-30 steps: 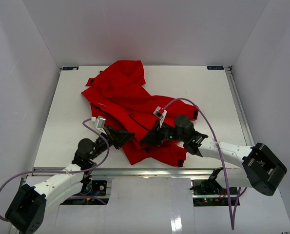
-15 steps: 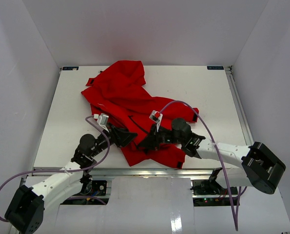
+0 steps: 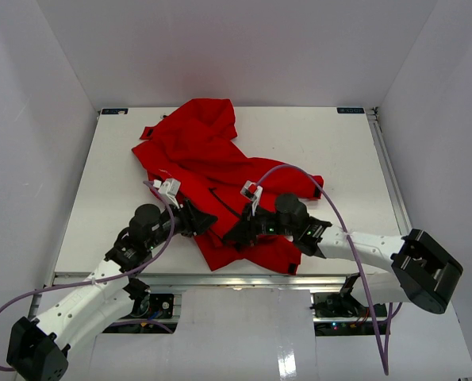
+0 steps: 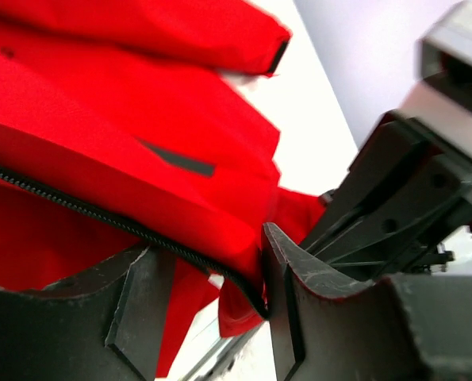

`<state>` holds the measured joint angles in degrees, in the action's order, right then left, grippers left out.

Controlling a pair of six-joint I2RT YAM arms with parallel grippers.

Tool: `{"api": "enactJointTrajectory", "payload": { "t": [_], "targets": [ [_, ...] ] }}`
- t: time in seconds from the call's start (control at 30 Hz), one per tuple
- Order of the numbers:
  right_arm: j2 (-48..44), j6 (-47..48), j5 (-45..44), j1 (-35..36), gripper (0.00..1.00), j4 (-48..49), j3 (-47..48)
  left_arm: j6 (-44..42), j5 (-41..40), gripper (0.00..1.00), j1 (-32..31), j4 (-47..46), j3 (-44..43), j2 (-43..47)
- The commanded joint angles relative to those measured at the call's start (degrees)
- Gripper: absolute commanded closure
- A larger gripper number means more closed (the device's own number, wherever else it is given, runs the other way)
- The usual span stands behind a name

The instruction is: Zip up the jacket

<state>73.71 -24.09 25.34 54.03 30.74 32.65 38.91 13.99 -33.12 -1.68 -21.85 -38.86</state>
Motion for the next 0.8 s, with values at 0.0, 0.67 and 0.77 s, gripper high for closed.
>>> {"api": "enactJointTrajectory", "payload": {
  "t": [0.0, 0.67, 0.77],
  "targets": [
    [0.2, 1.3, -2.2, 0.9, 0.92, 0.4, 3.5, -0.6, -2.8, 0.44, 0.0, 9.1, -2.9, -0.2],
    [4.9, 2.5, -3.9, 6.9, 0.64, 0.0, 5.1, 2.3, 3.3, 0.74, 0.0, -0.1, 1.0, 6.5],
    [5.8, 2.9, -4.0, 7.6, 0.61, 0.0, 5.3, 3.0, 5.1, 0.83, 0.0, -3.1, 2.5, 7.6]
  ]
}}
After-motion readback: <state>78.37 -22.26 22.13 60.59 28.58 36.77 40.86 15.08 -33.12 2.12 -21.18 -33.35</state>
